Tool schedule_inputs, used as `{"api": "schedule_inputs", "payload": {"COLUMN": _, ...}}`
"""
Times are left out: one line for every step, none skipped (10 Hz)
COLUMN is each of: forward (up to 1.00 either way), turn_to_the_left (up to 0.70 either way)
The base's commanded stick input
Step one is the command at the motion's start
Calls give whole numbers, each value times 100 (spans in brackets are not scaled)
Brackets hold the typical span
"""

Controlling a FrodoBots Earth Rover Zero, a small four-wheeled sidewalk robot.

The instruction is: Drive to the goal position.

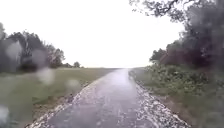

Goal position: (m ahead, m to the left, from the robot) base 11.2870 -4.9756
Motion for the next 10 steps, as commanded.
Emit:
{"api": "schedule_inputs", "payload": {"forward": 70, "turn_to_the_left": 0}}
{"api": "schedule_inputs", "payload": {"forward": 70, "turn_to_the_left": 0}}
{"api": "schedule_inputs", "payload": {"forward": 70, "turn_to_the_left": 0}}
{"api": "schedule_inputs", "payload": {"forward": 70, "turn_to_the_left": 0}}
{"api": "schedule_inputs", "payload": {"forward": 70, "turn_to_the_left": 0}}
{"api": "schedule_inputs", "payload": {"forward": 70, "turn_to_the_left": 0}}
{"api": "schedule_inputs", "payload": {"forward": 70, "turn_to_the_left": 0}}
{"api": "schedule_inputs", "payload": {"forward": 70, "turn_to_the_left": 0}}
{"api": "schedule_inputs", "payload": {"forward": 70, "turn_to_the_left": 0}}
{"api": "schedule_inputs", "payload": {"forward": 70, "turn_to_the_left": 0}}
